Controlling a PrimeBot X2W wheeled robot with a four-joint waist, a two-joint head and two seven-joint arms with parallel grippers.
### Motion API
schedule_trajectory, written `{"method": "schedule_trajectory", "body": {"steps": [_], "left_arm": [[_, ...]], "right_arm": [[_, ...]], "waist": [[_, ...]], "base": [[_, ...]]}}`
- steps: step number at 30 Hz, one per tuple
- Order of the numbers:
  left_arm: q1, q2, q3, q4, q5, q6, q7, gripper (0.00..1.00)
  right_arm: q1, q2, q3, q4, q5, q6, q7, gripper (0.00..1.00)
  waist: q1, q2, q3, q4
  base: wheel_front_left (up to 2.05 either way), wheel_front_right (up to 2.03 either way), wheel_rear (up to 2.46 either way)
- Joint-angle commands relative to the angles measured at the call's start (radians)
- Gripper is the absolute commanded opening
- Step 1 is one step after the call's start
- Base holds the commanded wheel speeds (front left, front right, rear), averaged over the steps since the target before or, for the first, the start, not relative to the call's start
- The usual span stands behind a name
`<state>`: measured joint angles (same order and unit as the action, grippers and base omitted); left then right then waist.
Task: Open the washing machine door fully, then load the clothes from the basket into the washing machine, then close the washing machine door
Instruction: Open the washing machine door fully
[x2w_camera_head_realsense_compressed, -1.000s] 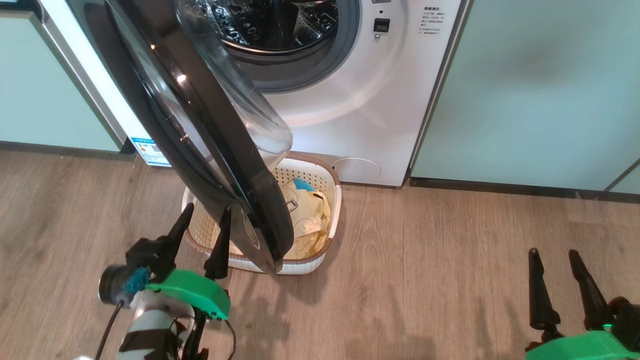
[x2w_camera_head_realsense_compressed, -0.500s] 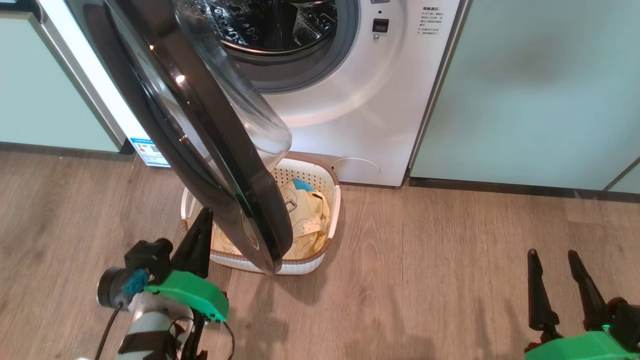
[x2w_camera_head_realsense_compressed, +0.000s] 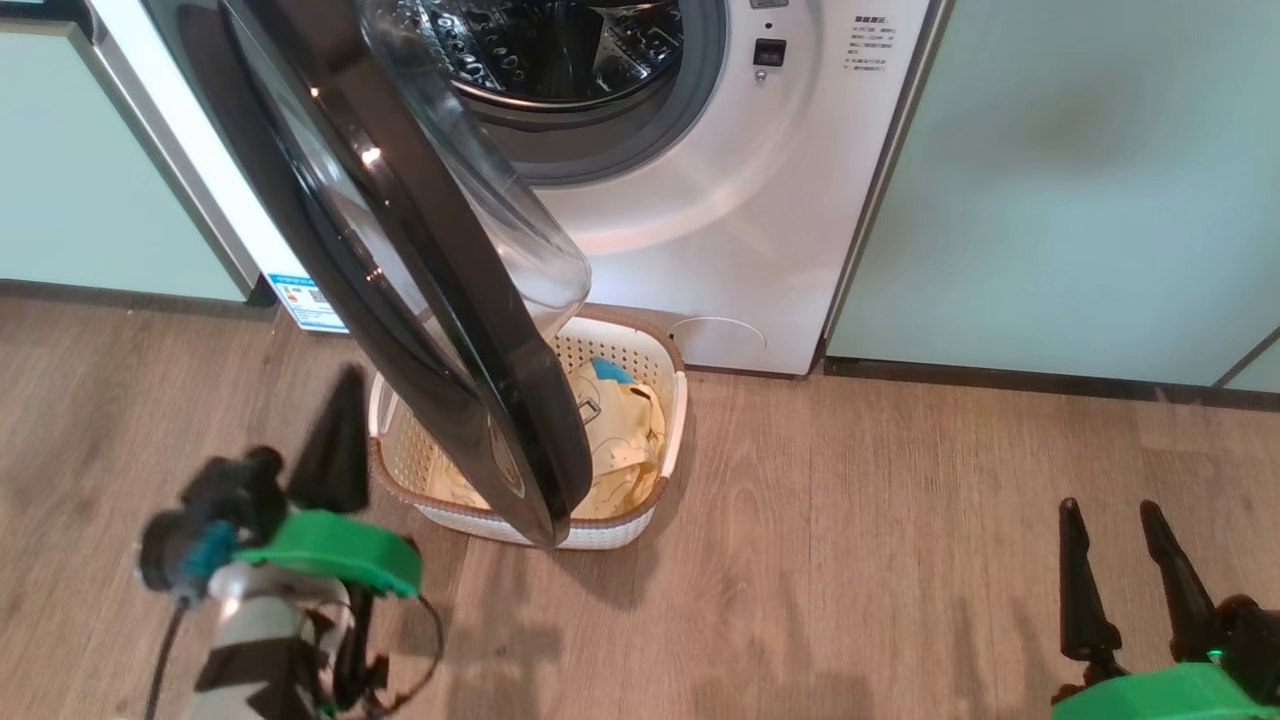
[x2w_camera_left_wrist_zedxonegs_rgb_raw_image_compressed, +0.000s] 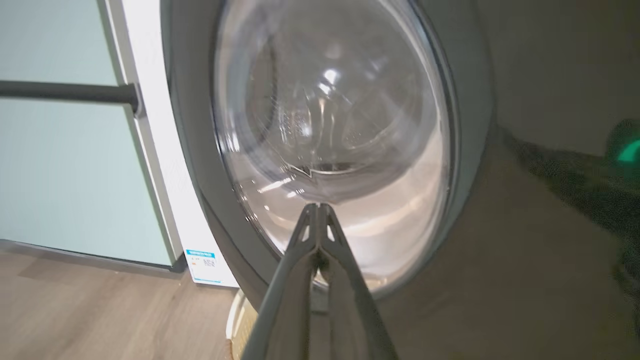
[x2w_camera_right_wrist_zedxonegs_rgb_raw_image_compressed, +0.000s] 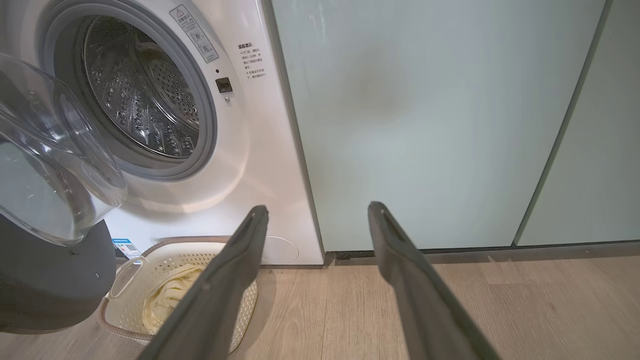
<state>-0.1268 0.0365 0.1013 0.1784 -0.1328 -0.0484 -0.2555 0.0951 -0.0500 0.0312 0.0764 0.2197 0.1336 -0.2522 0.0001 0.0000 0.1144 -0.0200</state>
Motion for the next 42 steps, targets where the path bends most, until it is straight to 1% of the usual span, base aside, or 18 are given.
{"method": "schedule_trajectory", "body": {"steps": [1,6,9,12,17,22,28,30,31,32,33,38,42], "left_arm": [[-0.043,0.017,0.045,-0.067,0.004,0.013,-0.006,0.0],[-0.06,0.033,0.089,-0.249,0.015,0.049,-0.006,0.0],[-0.075,0.045,0.099,-0.369,0.024,0.055,-0.006,0.0],[-0.095,0.053,0.085,-0.471,0.033,0.049,-0.006,0.0],[-0.136,0.05,0.017,-0.596,0.043,0.034,0.031,0.0],[-0.173,0.039,-0.094,-0.685,0.037,0.006,0.077,0.0],[-0.158,0.027,-0.279,-0.718,-0.01,-0.03,0.172,0.0],[-0.143,0.025,-0.328,-0.714,-0.031,-0.035,0.207,0.0],[-0.143,0.025,-0.328,-0.714,-0.031,-0.035,0.207,0.0],[-0.124,0.023,-0.374,-0.706,-0.055,-0.041,0.246,0.0],[-0.116,0.023,-0.395,-0.704,-0.067,-0.043,0.261,0.0],[-0.08,0.023,-0.447,-0.68,-0.105,-0.05,0.319,0.0],[-0.04,0.024,-0.471,-0.644,-0.124,-0.043,0.374,0.0]], "right_arm": [[-0.019,-0.003,0.013,-0.03,-0.007,-0.003,-0.01,1.0],[-0.018,-0.002,0.005,-0.03,-0.012,-0.003,-0.01,1.0],[-0.015,-0.001,0.002,-0.03,-0.015,-0.003,-0.01,1.0],[-0.012,-0.001,0.0,-0.029,-0.017,-0.003,-0.01,1.0],[-0.007,-0.001,-0.002,-0.027,-0.021,-0.003,-0.01,1.0],[-0.005,-0.001,-0.001,-0.026,-0.02,-0.003,-0.01,1.0],[0.002,0.0,0.0,-0.022,-0.018,-0.003,-0.01,1.0],[0.004,0.0,0.0,-0.022,-0.017,-0.003,-0.01,1.0],[0.004,0.0,0.0,-0.022,-0.017,-0.003,-0.01,1.0],[0.006,0.0,0.002,-0.021,-0.016,-0.003,-0.01,1.0],[0.007,0.0,0.002,-0.022,-0.015,-0.003,-0.01,1.0],[0.011,0.0,0.004,-0.021,-0.013,-0.003,-0.01,1.0],[0.01,0.0,0.005,-0.021,-0.013,-0.003,-0.01,1.0]], "waist": [[-0.0001,0.0,0.0,0.002],[-0.0001,0.0,-0.003,0.01],[-0.0001,0.0,-0.008,0.013],[-0.0001,0.0,-0.014,0.014],[-0.0001,0.0,-0.026,0.013],[-0.0001,0.0,-0.036,0.007],[-0.0001,0.0,-0.047,0.0],[-0.0001,0.0,-0.048,-0.001],[-0.0001,0.0,-0.048,-0.001],[-0.0001,0.0,-0.049,-0.001],[-0.0001,0.0,-0.049,-0.001],[-0.0001,0.0,-0.048,-0.001],[-0.0001,0.0,-0.046,-0.004]], "base": [[0.0,0.0,0.0],[0.0,0.0,0.0],[0.0,0.0,0.0],[0.0,0.0,0.0],[0.0,0.0,0.0],[0.0,0.0,0.0],[0.0,0.0,0.0],[0.0,0.0,0.0],[0.0,0.0,0.0],[0.0,0.0,0.0],[0.0,0.0,0.0],[0.0,0.0,0.0],[0.0,0.0,0.0]]}}
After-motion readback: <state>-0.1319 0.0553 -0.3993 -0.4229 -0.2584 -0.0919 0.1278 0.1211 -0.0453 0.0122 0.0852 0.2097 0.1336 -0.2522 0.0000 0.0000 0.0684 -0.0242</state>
